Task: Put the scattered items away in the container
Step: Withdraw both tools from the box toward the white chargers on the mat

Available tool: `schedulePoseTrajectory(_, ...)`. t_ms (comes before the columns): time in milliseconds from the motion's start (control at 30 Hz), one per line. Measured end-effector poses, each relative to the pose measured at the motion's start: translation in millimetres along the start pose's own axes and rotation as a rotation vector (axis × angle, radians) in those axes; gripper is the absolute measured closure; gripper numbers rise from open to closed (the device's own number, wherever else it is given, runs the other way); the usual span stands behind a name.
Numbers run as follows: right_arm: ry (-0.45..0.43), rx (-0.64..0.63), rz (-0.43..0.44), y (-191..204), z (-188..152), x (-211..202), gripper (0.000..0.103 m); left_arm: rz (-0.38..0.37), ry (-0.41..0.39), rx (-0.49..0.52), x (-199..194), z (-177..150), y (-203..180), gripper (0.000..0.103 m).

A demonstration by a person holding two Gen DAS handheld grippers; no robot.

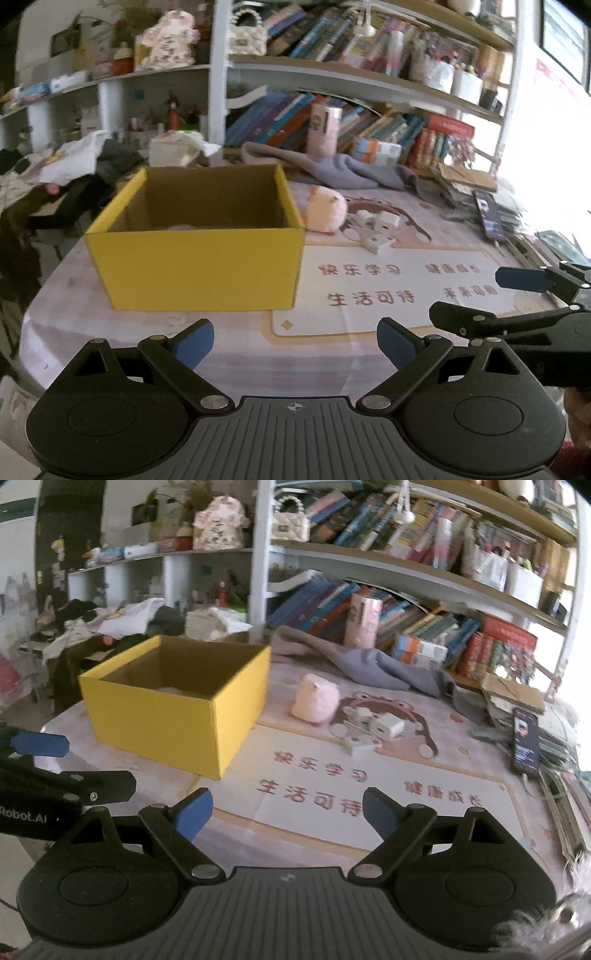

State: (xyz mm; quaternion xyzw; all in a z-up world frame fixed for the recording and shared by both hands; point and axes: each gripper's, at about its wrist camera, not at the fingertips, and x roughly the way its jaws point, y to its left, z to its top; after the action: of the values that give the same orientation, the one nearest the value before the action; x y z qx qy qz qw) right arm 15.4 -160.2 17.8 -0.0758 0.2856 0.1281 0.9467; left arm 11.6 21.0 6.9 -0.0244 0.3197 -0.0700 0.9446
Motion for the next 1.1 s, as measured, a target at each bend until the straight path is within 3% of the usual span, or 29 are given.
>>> schedulePoseTrajectory(633, 0.052, 0.098, -0.133, -69, -2, 16, 0.015, -0.126, 0.041, 0.101, 53, 25, -58, 0.006)
schedulePoseTrajectory(867, 0.069, 0.144, -0.133, -99, -2, 32, 0.015, -0.152, 0.067, 0.136, 74, 34, -79, 0.006)
schedulePoseTrajectory(1100, 0.076, 0.161, -0.101, -130, 8, 60, 0.015, -0.117, 0.115, 0.154, 103, 45, -97, 0.006)
